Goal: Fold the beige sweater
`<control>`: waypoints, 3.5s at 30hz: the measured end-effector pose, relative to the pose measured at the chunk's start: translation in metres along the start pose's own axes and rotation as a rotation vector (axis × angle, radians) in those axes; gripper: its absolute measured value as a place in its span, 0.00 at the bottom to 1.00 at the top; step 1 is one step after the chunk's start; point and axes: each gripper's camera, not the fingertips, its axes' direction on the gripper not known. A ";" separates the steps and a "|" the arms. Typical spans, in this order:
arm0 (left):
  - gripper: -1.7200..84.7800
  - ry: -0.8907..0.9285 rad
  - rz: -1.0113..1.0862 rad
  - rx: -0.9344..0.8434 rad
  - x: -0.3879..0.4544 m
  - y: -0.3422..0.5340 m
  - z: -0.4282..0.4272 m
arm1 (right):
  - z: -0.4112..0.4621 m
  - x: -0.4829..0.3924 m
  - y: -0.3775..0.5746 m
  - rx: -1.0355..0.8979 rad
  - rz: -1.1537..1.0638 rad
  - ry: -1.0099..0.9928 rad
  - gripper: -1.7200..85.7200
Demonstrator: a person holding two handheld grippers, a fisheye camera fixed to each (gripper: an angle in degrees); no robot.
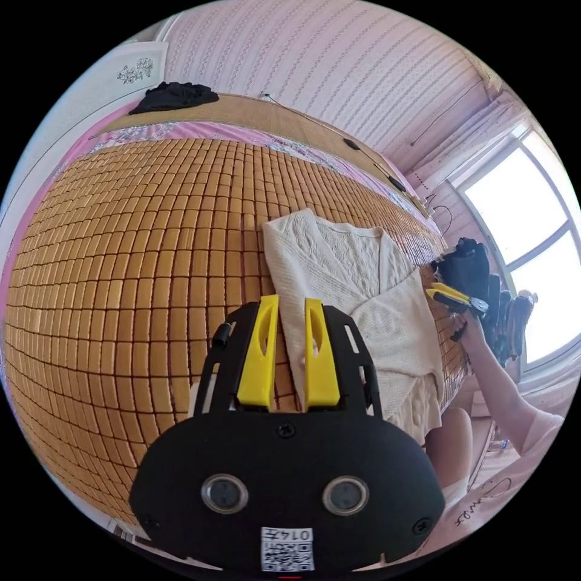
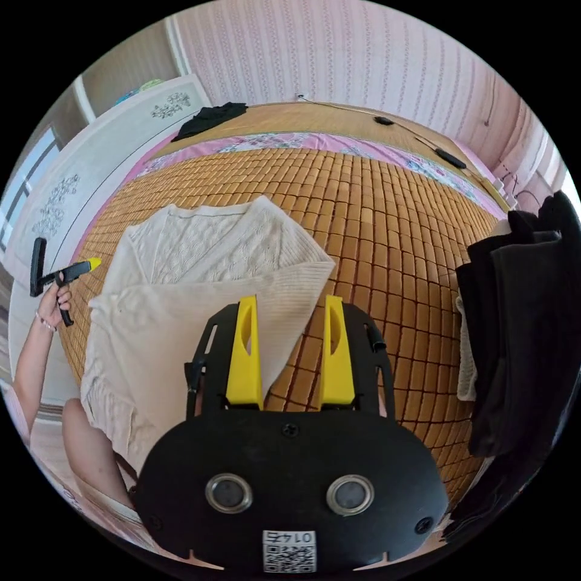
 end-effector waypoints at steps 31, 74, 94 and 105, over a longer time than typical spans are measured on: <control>0.01 0.116 0.029 -0.038 0.025 0.259 -0.167 | -0.056 -0.021 0.224 -0.177 -0.230 -0.120 0.07; 0.01 -0.063 0.677 -0.130 0.483 0.285 -0.132 | 0.085 -0.293 0.042 -0.447 -0.749 0.030 0.01; 0.17 0.093 0.894 -0.155 0.666 0.286 -0.136 | -0.112 0.015 0.278 -0.014 0.151 -0.233 0.02; 0.02 -0.019 0.957 -0.138 0.670 0.311 -0.199 | -0.134 0.092 0.289 0.090 0.261 -0.371 0.21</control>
